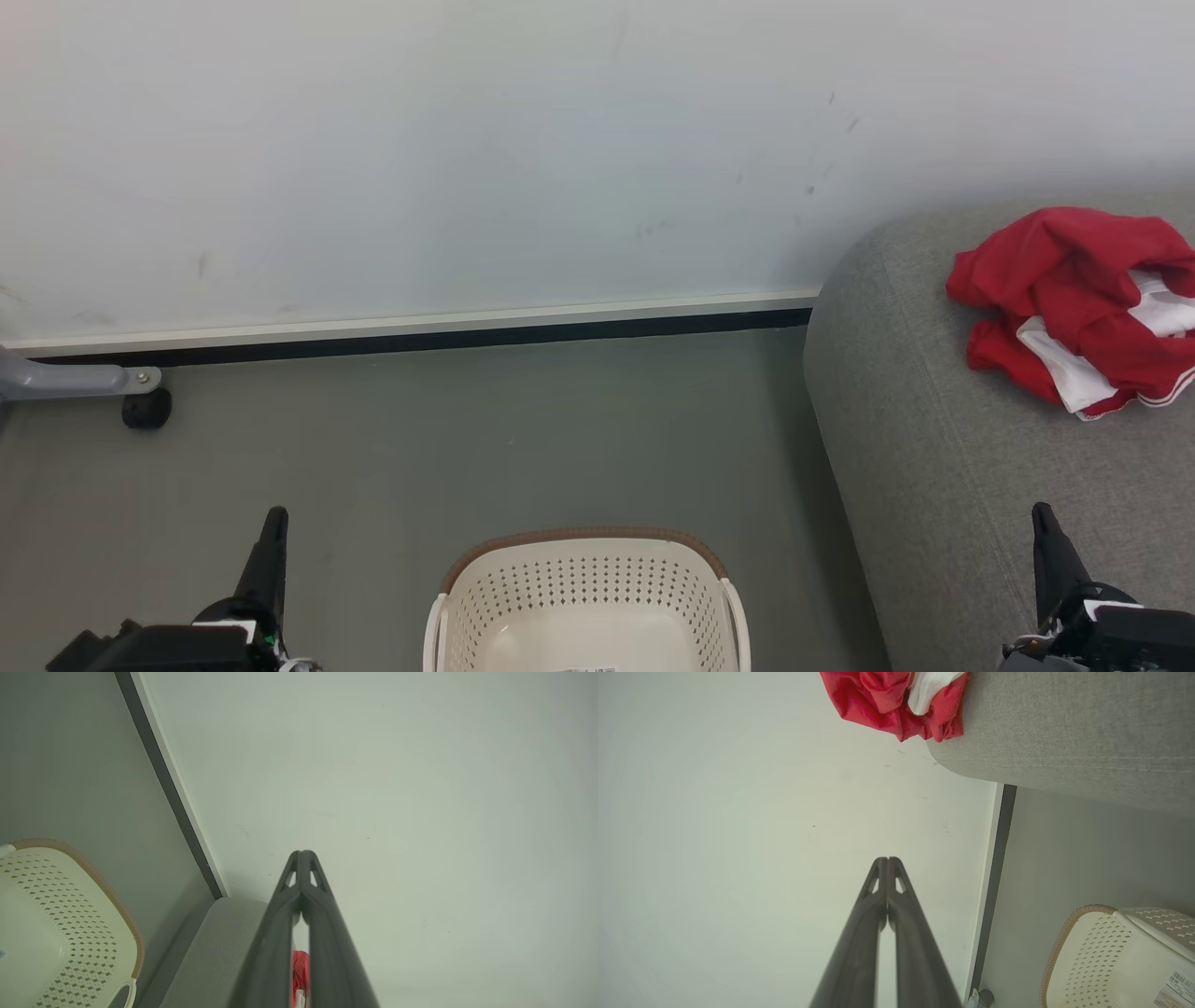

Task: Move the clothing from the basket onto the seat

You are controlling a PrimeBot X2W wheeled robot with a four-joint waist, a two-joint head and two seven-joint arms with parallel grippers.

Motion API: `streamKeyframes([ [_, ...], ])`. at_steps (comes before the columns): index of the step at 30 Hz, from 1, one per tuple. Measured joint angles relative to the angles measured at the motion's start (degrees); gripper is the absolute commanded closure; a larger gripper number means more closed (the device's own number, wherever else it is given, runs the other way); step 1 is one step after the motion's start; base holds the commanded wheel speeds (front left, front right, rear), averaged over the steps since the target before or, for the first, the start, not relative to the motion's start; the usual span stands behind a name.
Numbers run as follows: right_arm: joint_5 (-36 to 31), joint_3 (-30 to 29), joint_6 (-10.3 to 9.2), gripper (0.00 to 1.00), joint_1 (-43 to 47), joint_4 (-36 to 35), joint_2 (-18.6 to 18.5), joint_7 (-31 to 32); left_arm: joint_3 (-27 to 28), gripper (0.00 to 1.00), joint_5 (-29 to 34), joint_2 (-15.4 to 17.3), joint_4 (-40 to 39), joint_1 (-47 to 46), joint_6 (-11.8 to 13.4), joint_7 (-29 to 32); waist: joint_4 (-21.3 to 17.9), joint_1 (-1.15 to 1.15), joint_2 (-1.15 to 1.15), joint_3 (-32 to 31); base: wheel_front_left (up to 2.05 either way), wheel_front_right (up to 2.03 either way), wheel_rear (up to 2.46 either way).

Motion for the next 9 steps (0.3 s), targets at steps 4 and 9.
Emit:
streamKeyframes([
  [4,0.0,0.0,0.00,1.00,0.0,0.0,0.0,0.0,0.0,1.00,0.0,0.0,0.0,0.0,0.0,0.0,0.0,0.00,0.00,0.0,0.00,0.00,0.00],
  [9,0.0,0.0,0.00,1.00,0.0,0.0,0.0,0.0,0.0,1.00,0.0,0.0,0.0,0.0,0.0,0.0,0.0,0.00,0.00,0.0,0.00,0.00,0.00],
])
